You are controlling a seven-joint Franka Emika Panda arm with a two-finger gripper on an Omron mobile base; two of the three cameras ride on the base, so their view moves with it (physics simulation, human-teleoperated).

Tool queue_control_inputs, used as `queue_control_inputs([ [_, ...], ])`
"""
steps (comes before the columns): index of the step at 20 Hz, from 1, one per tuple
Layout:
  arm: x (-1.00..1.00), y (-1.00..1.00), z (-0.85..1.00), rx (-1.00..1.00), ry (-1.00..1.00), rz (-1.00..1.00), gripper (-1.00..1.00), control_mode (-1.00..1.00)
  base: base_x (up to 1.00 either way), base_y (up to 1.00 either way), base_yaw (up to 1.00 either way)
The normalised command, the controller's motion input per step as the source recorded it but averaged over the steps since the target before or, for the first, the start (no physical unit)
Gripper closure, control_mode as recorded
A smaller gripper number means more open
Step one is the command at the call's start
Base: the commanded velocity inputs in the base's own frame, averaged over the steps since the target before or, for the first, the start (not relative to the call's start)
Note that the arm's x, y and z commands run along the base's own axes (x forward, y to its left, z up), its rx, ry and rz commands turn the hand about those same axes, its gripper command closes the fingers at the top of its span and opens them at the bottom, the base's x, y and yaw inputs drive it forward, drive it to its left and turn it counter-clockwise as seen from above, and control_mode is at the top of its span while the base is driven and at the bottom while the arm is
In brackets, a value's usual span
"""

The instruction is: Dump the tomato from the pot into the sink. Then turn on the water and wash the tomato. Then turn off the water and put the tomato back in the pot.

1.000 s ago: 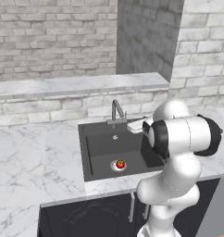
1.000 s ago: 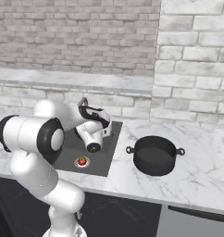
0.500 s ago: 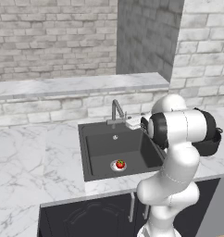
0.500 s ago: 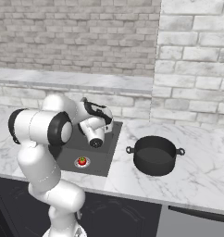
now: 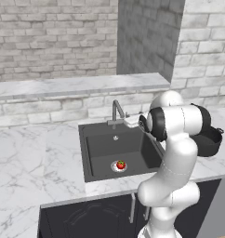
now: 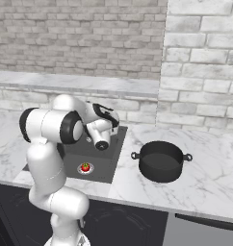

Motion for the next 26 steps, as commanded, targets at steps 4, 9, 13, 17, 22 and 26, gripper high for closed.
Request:
queue_control_inputs([
  [4, 0.25, 0.01, -0.23, 0.00, -0.04, 0.00, -1.00, -1.00, 0.00, 0.00, 0.00],
  [9, 0.35, 0.00, -0.14, 0.00, -0.01, 0.00, -1.00, -1.00, 0.00, 0.00, 0.00],
  [13, 0.36, 0.02, -0.12, 0.00, 0.00, 0.00, -1.00, -1.00, 0.00, 0.00, 0.00],
  [17, 0.38, 0.01, -0.13, 0.00, 0.00, 0.00, -1.00, -1.00, 0.00, 0.00, 0.00],
  [22, 0.33, 0.04, -0.17, 0.00, 0.00, 0.00, -1.00, -1.00, 0.00, 0.00, 0.00],
  [26, 0.36, 0.01, -0.18, 0.00, -0.01, 0.00, -1.00, -1.00, 0.00, 0.00, 0.00],
])
